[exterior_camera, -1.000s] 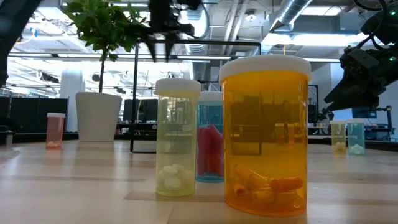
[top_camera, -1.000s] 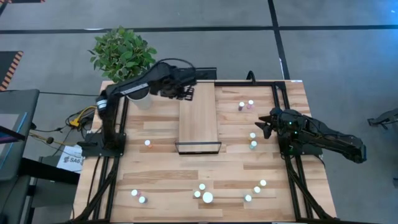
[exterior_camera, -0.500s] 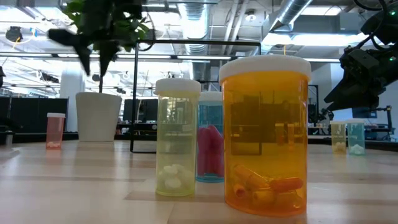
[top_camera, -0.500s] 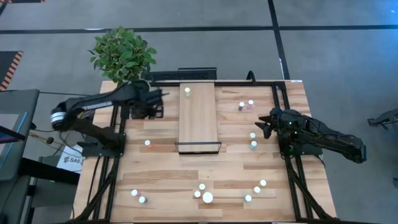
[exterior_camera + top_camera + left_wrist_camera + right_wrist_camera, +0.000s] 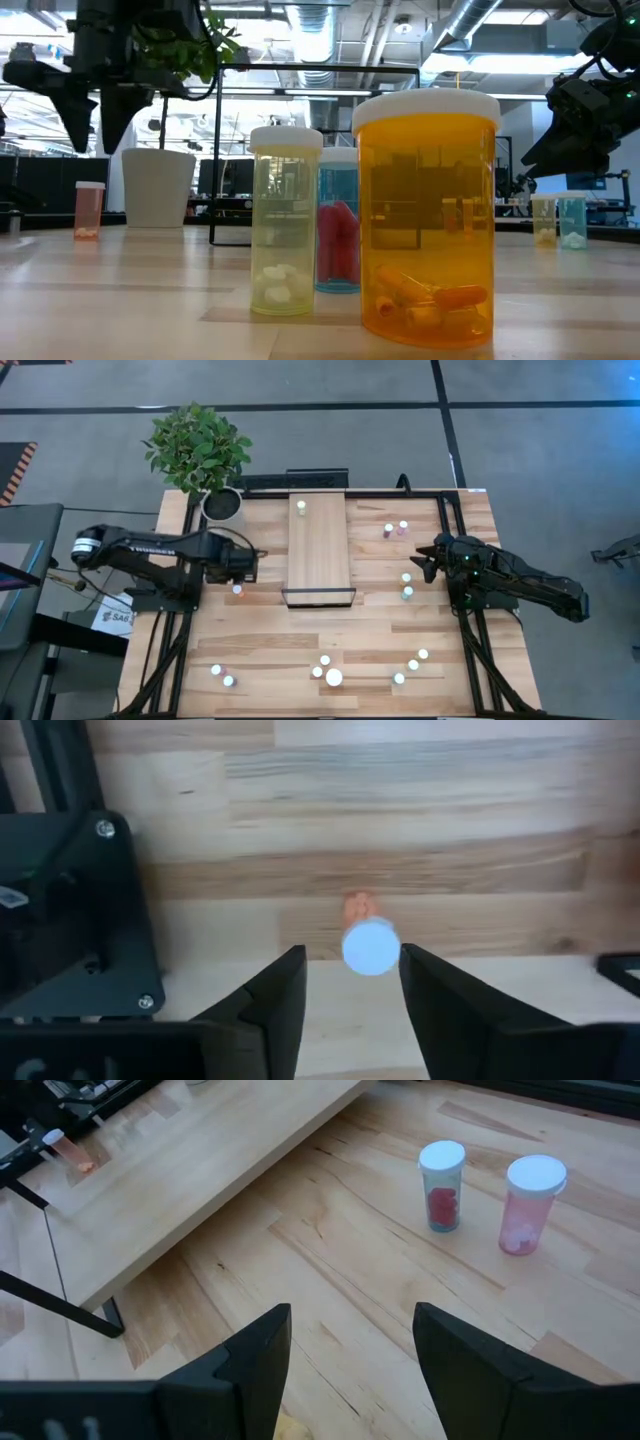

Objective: Pick and place medicine bottles onto shelf by color
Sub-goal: Put the red pill bottle on the shelf

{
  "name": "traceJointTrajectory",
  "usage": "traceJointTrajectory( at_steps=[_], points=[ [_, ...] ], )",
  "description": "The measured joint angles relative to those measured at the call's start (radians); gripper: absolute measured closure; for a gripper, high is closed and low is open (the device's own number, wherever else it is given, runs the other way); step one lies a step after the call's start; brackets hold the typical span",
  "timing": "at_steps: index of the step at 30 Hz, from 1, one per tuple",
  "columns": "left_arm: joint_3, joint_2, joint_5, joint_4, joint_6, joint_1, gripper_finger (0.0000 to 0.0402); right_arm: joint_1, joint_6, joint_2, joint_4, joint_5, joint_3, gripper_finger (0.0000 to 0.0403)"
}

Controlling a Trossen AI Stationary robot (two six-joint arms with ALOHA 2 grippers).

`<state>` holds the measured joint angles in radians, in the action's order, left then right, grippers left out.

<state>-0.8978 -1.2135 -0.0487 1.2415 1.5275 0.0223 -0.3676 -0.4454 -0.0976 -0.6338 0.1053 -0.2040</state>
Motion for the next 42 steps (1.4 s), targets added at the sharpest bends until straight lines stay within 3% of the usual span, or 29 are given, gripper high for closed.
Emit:
traceJointTrajectory(
  at_steps=[11,16,23,33,42],
  points=[
    [0.000,-0.095,-0.088,-0.029,0.125,-0.145,0.0128,0.000,0.000,0.000,0.000,0.000,0.000,0.0168],
    [0.000,-0.173,-0.074,-0.042,0.134,-0.153,0.0101,0.000,0.000,0.000,0.000,0.000,0.000,0.0168],
    [0.000,-0.245,-0.073,-0.082,0.125,-0.153,0.0107,0.000,0.000,0.000,0.000,0.000,0.000,0.0168],
    [0.122,-0.218,-0.084,-0.224,0.184,-0.180,0.0148,0.000,0.000,0.000,0.000,0.000,0.000,0.0168],
    [0.129,-0.217,-0.115,-0.251,0.186,-0.172,0.0187,0.000,0.000,0.000,0.000,0.000,0.000,0.0168]
  ],
)
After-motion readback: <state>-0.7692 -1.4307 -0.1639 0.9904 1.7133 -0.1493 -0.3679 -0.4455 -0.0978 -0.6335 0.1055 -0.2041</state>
